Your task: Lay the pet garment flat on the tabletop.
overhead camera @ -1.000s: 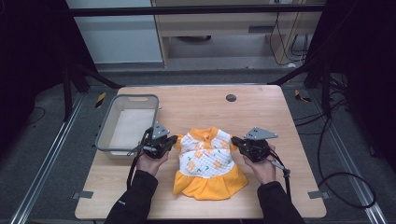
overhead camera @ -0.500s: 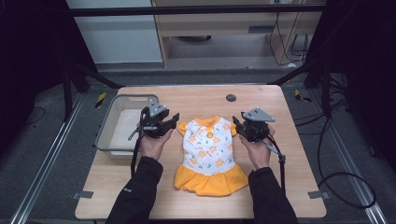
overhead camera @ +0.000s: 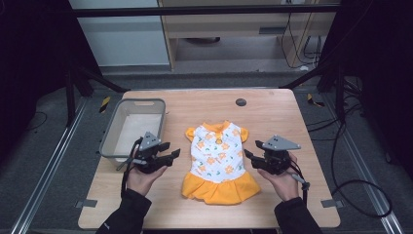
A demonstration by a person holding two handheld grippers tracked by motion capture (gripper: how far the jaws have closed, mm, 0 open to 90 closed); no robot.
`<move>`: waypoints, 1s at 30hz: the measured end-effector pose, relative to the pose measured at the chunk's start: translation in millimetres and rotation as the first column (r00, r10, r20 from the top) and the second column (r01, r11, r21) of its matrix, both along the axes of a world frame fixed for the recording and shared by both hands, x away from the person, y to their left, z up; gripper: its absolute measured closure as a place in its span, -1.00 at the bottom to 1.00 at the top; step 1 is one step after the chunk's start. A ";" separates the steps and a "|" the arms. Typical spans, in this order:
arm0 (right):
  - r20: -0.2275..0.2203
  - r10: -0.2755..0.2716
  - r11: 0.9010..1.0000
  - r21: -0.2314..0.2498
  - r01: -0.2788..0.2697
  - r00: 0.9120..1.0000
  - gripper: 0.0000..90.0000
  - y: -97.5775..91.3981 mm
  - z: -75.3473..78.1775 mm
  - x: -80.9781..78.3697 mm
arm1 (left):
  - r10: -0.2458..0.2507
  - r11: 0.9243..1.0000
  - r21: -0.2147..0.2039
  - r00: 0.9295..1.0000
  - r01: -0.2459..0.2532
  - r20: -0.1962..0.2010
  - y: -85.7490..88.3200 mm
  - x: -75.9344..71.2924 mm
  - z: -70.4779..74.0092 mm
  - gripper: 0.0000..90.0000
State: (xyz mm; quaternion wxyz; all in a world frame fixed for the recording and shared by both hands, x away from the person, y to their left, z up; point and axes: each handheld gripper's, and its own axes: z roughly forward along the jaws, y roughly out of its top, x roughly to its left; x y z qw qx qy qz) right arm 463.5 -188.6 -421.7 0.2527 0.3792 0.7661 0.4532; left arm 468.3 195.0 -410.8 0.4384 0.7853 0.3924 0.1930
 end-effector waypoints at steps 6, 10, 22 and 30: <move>-0.041 0.022 1.000 -0.005 -0.022 0.999 0.00 -6.8 -13.9 -20.2 | -0.022 1.000 0.015 0.999 0.023 -0.043 3.8 -20.2 -19.4 0.12; -0.076 0.027 0.999 -0.015 -0.028 0.997 0.01 -11.8 -27.1 -30.7 | -0.062 0.998 0.015 0.993 0.064 -0.097 0.3 -30.6 -37.6 0.13; -0.201 0.081 0.993 -0.066 -0.096 0.976 0.22 -5.9 -67.6 -45.5 | -0.130 0.985 0.083 0.967 0.151 -0.220 -26.6 -41.8 -70.9 0.24; -0.261 0.087 0.986 -0.114 -0.121 0.961 0.72 0.8 -73.8 -47.1 | -0.123 0.972 0.164 0.961 0.167 -0.249 -36.0 -43.1 -78.5 0.75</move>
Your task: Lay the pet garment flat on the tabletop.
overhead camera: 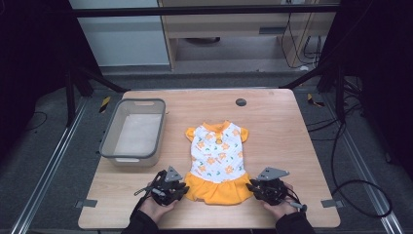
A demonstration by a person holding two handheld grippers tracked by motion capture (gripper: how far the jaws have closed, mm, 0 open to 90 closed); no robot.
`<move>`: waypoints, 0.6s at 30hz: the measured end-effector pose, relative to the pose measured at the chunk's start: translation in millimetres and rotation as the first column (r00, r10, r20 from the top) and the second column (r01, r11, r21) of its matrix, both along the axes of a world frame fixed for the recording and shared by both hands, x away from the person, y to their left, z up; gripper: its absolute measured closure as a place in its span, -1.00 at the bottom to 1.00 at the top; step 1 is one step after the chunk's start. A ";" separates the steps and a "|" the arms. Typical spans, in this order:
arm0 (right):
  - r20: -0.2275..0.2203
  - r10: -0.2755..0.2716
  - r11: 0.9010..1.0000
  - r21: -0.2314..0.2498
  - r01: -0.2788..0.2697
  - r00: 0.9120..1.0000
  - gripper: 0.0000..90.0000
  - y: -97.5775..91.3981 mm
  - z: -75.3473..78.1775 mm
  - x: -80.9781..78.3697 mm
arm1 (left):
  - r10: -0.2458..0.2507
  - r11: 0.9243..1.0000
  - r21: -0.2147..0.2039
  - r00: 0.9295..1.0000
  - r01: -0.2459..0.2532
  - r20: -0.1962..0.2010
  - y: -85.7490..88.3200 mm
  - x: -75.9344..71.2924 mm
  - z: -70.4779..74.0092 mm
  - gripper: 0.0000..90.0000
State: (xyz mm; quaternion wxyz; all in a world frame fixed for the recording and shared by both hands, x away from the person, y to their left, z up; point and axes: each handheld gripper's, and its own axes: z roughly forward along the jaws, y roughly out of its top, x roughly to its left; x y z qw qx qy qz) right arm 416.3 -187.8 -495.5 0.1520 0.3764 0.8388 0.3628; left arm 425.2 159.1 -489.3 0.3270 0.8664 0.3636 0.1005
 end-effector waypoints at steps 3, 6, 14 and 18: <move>-0.014 0.011 1.000 0.003 -0.011 1.000 0.87 -0.3 1.5 -0.8 | -0.002 1.000 0.007 1.000 0.002 -0.008 0.1 1.3 0.7 0.88; -0.037 0.023 1.000 0.008 -0.023 0.999 0.90 -0.5 3.7 -1.9 | 0.005 1.000 0.023 1.000 -0.005 -0.009 1.2 -0.5 2.9 0.91; -0.042 0.054 0.998 -0.018 -0.055 0.998 0.71 -3.6 3.3 -16.4 | -0.013 1.000 0.014 1.000 0.013 -0.006 9.8 -14.0 4.3 0.76; -0.012 0.051 0.999 0.010 -0.051 0.999 0.55 -5.9 7.3 -21.0 | -0.005 1.000 -0.025 0.999 0.006 0.050 16.1 -16.8 16.9 0.40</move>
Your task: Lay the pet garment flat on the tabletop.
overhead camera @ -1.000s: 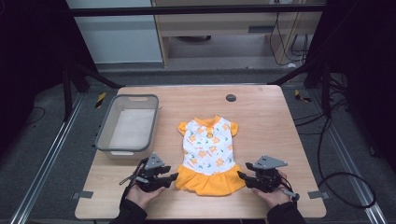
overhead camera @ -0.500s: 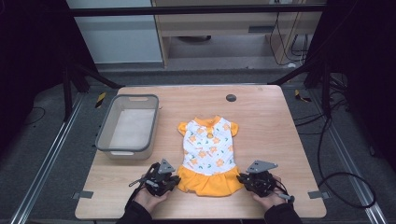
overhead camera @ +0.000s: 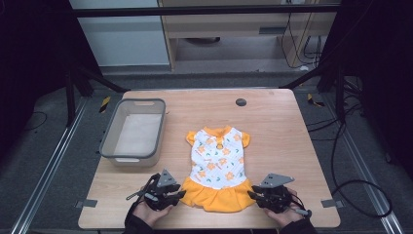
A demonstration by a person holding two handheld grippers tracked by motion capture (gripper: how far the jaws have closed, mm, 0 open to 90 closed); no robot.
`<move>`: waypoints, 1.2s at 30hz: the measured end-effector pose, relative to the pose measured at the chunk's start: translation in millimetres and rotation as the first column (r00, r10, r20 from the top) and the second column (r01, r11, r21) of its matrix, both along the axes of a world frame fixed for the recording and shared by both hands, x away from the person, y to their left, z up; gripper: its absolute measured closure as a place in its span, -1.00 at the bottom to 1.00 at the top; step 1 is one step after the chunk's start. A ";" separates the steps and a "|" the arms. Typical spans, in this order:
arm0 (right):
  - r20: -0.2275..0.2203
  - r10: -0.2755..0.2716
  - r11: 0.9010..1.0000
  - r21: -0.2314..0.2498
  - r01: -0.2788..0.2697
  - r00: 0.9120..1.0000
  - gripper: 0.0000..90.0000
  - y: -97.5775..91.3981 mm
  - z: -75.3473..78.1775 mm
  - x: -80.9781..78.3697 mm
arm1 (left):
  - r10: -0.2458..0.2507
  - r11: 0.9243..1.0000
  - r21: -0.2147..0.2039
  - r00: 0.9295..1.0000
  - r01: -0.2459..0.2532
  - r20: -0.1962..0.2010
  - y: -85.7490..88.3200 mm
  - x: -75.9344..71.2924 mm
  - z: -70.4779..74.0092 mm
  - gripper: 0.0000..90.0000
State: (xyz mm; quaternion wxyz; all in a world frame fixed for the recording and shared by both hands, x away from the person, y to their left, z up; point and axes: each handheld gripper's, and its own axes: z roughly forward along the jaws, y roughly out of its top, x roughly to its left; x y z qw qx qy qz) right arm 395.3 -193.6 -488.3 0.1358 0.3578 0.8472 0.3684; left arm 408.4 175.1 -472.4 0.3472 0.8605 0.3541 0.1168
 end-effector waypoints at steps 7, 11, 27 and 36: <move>0.081 -0.050 0.997 0.067 0.045 0.995 0.59 -1.1 11.4 9.7 | 0.080 0.994 -0.076 0.993 -0.073 0.090 5.4 23.2 24.6 0.41; 0.101 -0.085 0.987 0.144 0.070 0.991 0.74 2.7 16.1 29.2 | 0.114 0.990 -0.091 0.987 -0.105 0.109 -5.5 42.4 26.6 0.50; 0.030 -0.083 0.994 0.076 0.080 0.996 0.93 31.8 -16.0 82.4 | 0.124 0.991 -0.054 0.992 -0.122 0.033 -50.5 100.4 -19.8 0.69; 0.039 -0.102 0.993 0.062 0.099 0.994 0.92 29.9 -18.1 87.8 | 0.110 0.994 -0.030 0.993 -0.108 0.044 -52.2 100.1 -24.1 0.68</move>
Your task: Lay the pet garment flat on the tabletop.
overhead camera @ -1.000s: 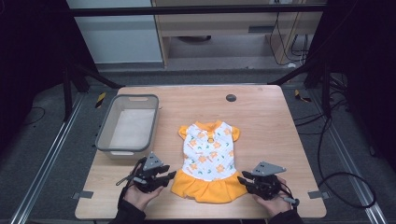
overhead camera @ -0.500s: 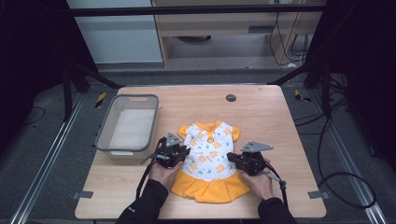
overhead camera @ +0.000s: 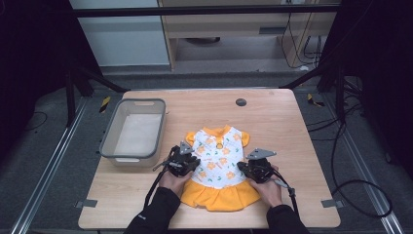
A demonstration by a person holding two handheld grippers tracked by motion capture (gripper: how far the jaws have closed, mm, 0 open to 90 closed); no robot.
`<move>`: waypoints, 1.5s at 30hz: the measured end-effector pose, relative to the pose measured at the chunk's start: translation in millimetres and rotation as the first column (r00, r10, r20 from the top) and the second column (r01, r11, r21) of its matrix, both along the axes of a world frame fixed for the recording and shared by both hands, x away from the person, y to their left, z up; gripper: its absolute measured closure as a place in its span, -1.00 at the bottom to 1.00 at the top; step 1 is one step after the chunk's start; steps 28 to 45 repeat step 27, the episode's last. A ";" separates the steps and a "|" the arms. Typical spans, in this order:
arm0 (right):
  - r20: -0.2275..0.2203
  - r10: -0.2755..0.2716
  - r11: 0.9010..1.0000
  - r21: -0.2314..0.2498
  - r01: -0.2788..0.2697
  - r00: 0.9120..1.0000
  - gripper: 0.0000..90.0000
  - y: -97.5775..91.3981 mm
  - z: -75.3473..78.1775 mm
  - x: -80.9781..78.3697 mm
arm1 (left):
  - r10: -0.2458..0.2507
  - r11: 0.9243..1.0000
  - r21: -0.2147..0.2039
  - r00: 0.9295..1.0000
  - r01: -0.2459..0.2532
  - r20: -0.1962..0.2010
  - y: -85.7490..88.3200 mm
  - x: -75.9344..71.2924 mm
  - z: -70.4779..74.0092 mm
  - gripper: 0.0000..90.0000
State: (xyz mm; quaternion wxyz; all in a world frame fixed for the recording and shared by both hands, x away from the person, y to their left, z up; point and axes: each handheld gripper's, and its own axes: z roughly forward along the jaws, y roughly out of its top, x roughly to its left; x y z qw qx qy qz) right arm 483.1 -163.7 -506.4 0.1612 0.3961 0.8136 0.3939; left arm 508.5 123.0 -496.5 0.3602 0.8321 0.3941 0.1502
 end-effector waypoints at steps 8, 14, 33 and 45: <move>0.052 -0.008 0.999 0.041 0.006 0.999 0.80 -8.5 16.8 -10.7 | -0.004 0.999 -0.046 0.999 0.006 0.035 13.9 -16.2 24.2 0.21; 0.088 -0.048 0.997 0.056 0.044 0.995 0.51 -31.4 25.7 -25.0 | -0.033 0.996 -0.083 0.995 0.041 0.095 36.8 -46.2 38.2 -0.08; 0.118 -0.187 0.981 0.067 0.180 0.975 -0.12 -76.2 21.9 -44.4 | 0.006 0.993 -0.114 0.995 0.005 0.098 96.1 -77.9 27.2 -0.40; 0.118 -0.187 0.981 0.067 0.180 0.975 -0.12 -76.2 21.9 -44.4 | 0.006 0.993 -0.114 0.995 0.005 0.098 96.1 -77.9 27.2 -0.40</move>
